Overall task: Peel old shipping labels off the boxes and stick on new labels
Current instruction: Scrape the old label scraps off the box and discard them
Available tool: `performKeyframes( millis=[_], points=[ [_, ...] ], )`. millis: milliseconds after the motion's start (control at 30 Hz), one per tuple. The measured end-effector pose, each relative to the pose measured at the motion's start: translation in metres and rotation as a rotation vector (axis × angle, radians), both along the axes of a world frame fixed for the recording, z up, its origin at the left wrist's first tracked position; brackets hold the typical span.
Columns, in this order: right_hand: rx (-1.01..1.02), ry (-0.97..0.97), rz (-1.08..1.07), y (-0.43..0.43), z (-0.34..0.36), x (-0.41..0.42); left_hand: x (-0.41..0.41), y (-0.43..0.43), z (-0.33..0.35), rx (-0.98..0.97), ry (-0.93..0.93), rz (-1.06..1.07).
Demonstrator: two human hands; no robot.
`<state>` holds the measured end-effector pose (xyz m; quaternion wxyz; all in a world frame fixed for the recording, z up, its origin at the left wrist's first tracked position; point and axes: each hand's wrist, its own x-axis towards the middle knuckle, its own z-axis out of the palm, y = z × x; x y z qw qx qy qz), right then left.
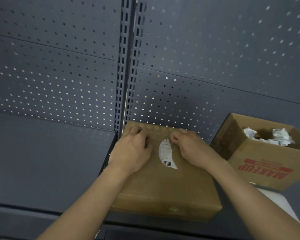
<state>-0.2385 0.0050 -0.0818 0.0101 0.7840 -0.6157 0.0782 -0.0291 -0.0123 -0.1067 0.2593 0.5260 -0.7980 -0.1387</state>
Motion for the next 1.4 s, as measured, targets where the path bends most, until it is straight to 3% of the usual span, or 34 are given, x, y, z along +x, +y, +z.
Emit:
performKeyframes(
  millis=[133, 300, 900, 1200, 1400],
  points=[
    [0.052, -0.319, -0.085, 0.014, 0.011, -0.004, 0.0, 0.0, 0.0, 0.004, 0.002, 0.003],
    [0.119, -0.435, -0.17, 0.021, 0.02, 0.002, 0.0, 0.0, 0.001, 0.004, -0.004, 0.001],
    [0.011, -0.504, -0.139, 0.026, 0.01, -0.013, -0.001, 0.001, 0.002, 0.011, 0.004, 0.0],
    [-0.071, -0.691, -0.142, 0.025, 0.006, -0.014, 0.0, 0.0, 0.0, 0.008, 0.008, -0.002],
    [-0.031, -0.562, -0.109, 0.017, 0.005, -0.014, 0.0, 0.0, 0.0, 0.009, 0.011, -0.002]
  ],
)
